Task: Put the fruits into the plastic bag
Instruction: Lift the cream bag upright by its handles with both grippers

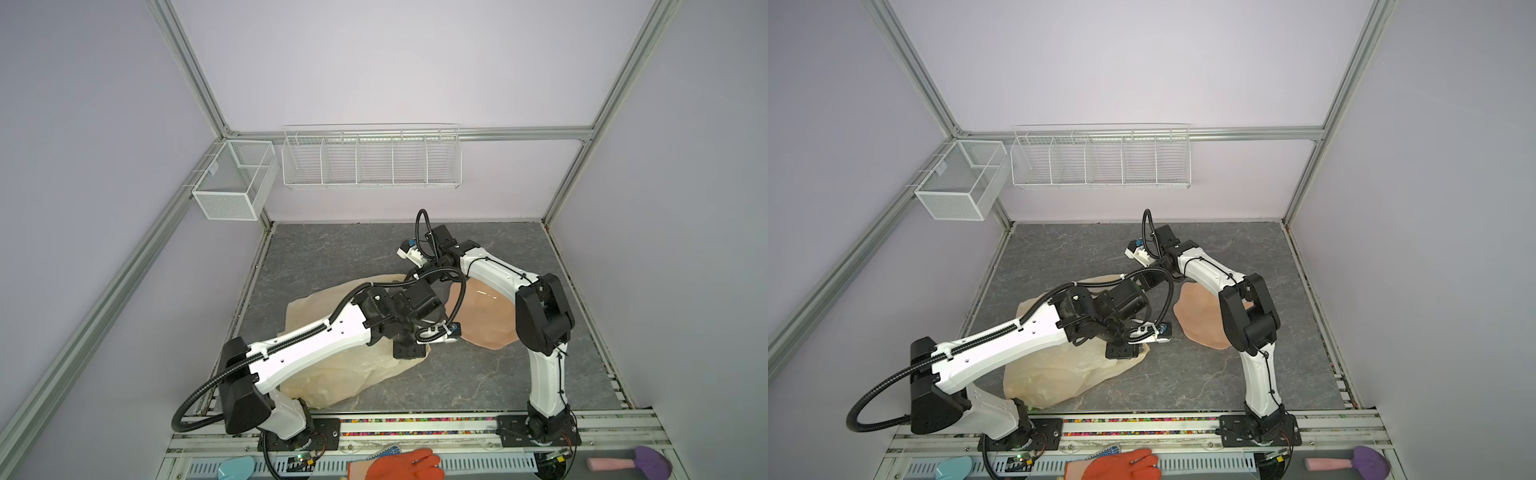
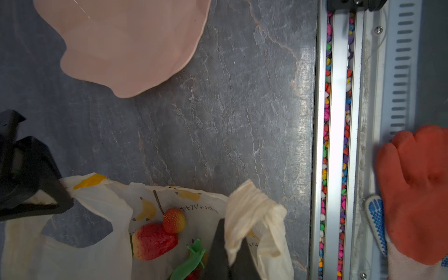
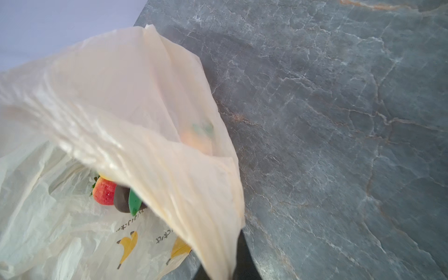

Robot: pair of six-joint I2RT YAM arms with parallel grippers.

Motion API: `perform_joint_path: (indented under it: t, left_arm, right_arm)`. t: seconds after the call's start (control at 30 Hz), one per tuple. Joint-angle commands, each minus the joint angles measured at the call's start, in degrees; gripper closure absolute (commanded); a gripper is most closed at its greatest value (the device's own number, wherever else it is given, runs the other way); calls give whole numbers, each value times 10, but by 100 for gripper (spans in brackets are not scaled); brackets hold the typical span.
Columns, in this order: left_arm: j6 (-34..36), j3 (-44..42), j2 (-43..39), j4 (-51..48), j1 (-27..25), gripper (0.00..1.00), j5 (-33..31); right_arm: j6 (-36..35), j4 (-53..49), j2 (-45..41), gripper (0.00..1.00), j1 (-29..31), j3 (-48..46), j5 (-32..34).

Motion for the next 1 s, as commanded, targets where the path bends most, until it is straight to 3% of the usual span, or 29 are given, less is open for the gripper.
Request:
perform_joint_path:
  t: [0.0, 0.27, 0.43, 0.7, 0.97]
  left_arm:
    - [-20, -17, -37, 1, -2, 100, -7]
    - [-60, -70, -130, 48, -2, 100, -58]
    - [-67, -102, -209, 157, 0, 100, -157]
    - [-17, 12, -205, 214, 65, 100, -208]
    - [30, 65, -185, 324, 164, 100, -206]
  right_arm:
    - [29, 1, 9, 93, 4, 19, 24]
    - [84, 14, -41, 93, -1, -3, 119]
    - [140, 16, -89, 93, -18, 2, 135]
    - [245, 5, -179, 94, -66, 56, 122]
    - [256, -79, -218, 94, -83, 183, 143]
